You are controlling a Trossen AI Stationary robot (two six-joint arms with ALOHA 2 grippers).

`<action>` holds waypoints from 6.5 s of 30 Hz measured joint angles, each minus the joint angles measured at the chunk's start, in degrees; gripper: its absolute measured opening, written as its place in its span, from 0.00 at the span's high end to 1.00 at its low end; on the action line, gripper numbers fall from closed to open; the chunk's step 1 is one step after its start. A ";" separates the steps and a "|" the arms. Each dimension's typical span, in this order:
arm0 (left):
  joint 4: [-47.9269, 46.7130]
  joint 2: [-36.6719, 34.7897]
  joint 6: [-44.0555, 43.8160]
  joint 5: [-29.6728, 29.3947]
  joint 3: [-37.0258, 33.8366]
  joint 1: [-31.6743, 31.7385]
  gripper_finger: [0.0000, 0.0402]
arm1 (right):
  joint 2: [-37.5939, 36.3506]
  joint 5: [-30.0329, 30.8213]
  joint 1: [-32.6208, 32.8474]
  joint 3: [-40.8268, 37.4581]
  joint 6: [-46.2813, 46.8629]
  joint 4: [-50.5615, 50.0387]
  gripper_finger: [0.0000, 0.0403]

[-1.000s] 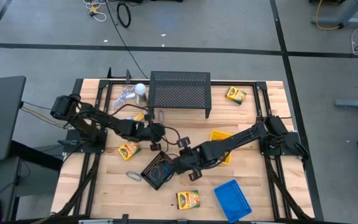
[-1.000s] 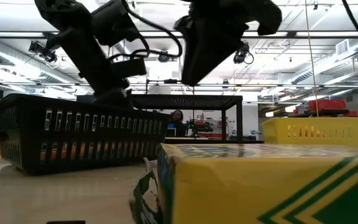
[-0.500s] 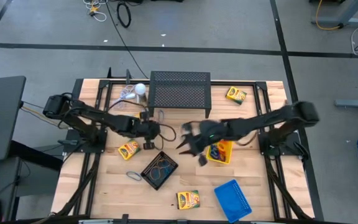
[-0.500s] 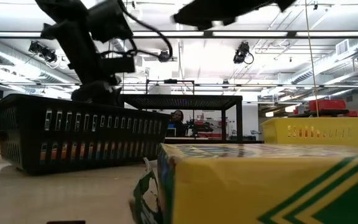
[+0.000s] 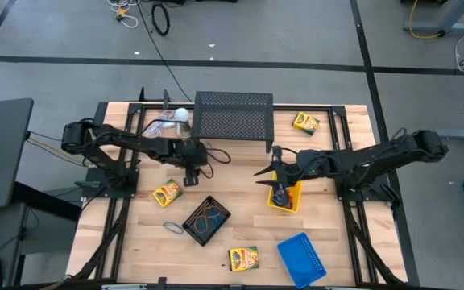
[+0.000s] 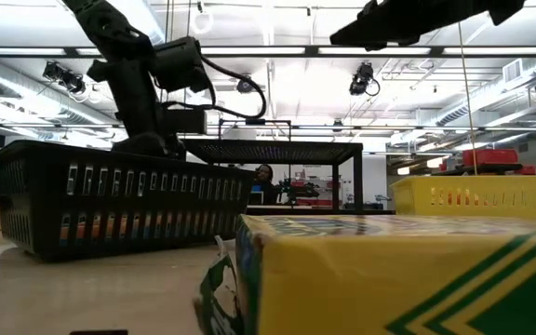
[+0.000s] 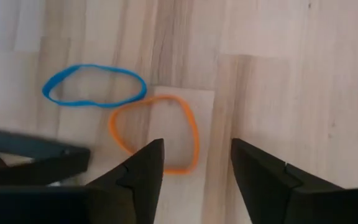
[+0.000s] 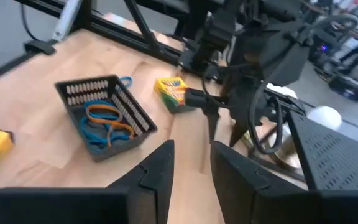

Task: Pick & Place Office Desk Supplies
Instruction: Put the orange rubber band into the black basket, then put the blue rubber band into the black basket

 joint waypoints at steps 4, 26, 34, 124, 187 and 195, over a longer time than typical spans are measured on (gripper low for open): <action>1.01 1.06 2.35 0.92 0.02 0.96 0.49 | 0.00 1.73 0.47 0.00 0.00 -0.80 0.72; 0.47 6.97 2.00 -2.13 0.27 0.55 0.98 | 0.02 2.38 0.48 -0.02 1.32 -1.54 0.72; -1.69 6.28 -2.78 -3.43 1.04 -3.70 0.99 | 0.02 2.36 0.62 -0.02 2.09 -1.78 0.72; -11.47 -3.88 -6.48 4.99 12.60 -29.95 1.00 | 0.07 2.36 0.83 0.00 2.12 -2.02 0.72; -22.38 0.46 -43.03 -1.47 11.54 -52.41 0.58 | 0.07 3.19 0.81 0.00 3.60 -2.06 0.72; -17.45 0.57 -49.37 0.48 6.10 -55.25 0.58 | 0.07 3.27 0.81 0.00 3.61 -2.15 0.72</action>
